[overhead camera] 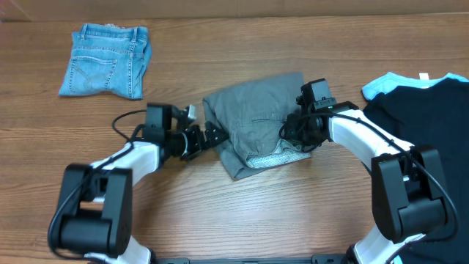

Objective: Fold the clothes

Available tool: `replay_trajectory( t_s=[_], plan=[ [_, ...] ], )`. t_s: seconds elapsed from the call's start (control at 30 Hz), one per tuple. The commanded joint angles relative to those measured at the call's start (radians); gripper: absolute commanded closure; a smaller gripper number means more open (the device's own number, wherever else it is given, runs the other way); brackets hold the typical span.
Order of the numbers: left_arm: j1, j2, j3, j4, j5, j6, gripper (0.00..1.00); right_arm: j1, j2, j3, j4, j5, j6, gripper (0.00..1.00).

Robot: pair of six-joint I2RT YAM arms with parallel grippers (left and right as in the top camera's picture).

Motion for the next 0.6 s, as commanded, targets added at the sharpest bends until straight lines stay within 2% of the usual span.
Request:
replay_trajectory(
  t_s=[0.0,0.43,0.47,0.53,0.57],
  plan=[
    [-0.042,0.114,-0.013,0.079,-0.012,-0.134,0.00,0.003,0.027,-0.038,-0.002,0.018,0.009,0.85],
    [-0.217,0.340,-0.002,0.479,-0.098,-0.404,0.01,0.003,0.027,-0.038,0.000,0.018,0.004,0.85],
    [-0.231,0.350,0.000,0.500,-0.121,-0.422,0.03,0.003,0.027,-0.038,-0.003,0.018,0.005,0.85],
    [-0.255,0.361,0.002,0.519,-0.165,-0.434,0.15,0.003,0.027,-0.038,-0.007,0.018,0.004,0.85],
    [-0.263,0.362,0.002,0.518,-0.181,-0.433,0.25,0.003,0.027,-0.038,-0.007,0.018,0.004,0.85]
  ],
)
